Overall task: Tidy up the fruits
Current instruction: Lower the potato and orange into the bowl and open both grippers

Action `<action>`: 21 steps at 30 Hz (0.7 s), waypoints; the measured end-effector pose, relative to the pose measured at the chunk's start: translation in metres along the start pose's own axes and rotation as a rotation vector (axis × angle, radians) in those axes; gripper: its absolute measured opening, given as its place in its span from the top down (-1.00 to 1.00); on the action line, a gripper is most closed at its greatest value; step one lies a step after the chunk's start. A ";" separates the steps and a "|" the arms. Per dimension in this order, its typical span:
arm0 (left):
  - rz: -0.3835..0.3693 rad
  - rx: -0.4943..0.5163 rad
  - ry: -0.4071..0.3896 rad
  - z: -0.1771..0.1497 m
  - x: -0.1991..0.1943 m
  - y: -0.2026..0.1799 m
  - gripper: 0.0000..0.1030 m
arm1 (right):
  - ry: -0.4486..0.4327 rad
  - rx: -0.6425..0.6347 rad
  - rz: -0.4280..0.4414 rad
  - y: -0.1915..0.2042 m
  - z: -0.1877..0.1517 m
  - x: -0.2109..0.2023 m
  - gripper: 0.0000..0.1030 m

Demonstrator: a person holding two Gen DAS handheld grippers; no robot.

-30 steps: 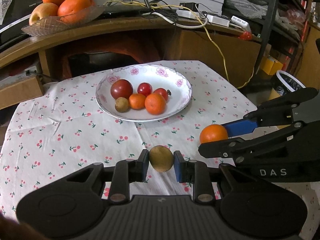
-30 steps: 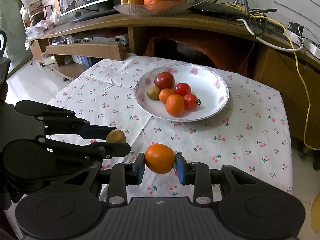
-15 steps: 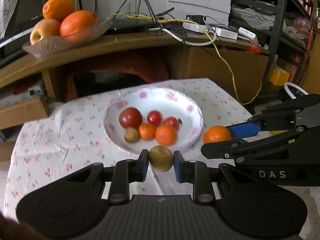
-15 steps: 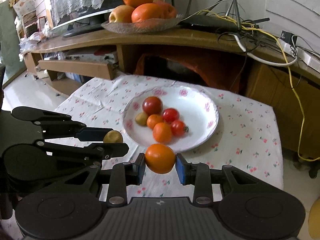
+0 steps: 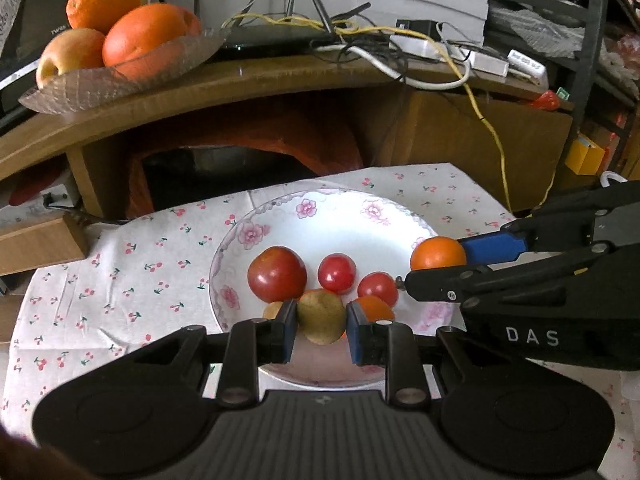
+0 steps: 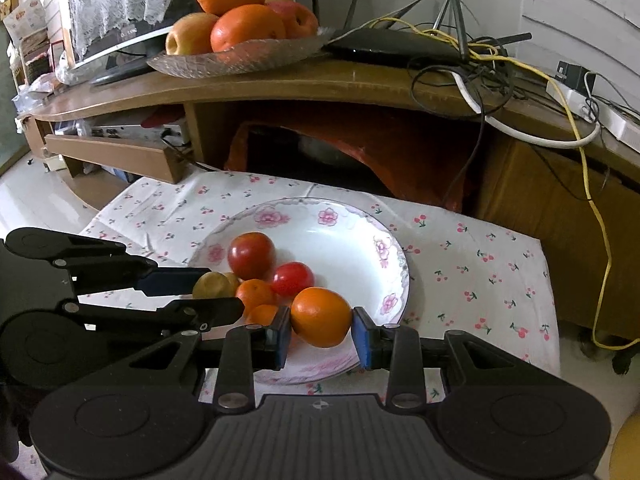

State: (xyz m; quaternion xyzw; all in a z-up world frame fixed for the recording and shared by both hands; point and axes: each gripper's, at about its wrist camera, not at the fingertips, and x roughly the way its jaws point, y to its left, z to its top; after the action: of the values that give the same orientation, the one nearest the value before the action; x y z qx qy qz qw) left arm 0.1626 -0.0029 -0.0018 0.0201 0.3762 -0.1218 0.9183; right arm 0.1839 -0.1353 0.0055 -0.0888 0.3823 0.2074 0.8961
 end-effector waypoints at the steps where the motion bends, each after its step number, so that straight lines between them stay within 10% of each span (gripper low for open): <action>1: 0.001 -0.001 0.005 0.000 0.003 0.000 0.40 | 0.002 0.001 -0.002 -0.001 0.001 0.004 0.36; 21: 0.027 -0.005 -0.018 0.011 0.024 0.009 0.40 | -0.006 0.009 -0.007 -0.011 0.013 0.037 0.32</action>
State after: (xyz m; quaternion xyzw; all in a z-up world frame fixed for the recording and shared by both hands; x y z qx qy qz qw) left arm 0.1887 -0.0002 -0.0111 0.0216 0.3680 -0.1085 0.9232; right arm 0.2199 -0.1297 -0.0126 -0.0854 0.3802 0.2027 0.8984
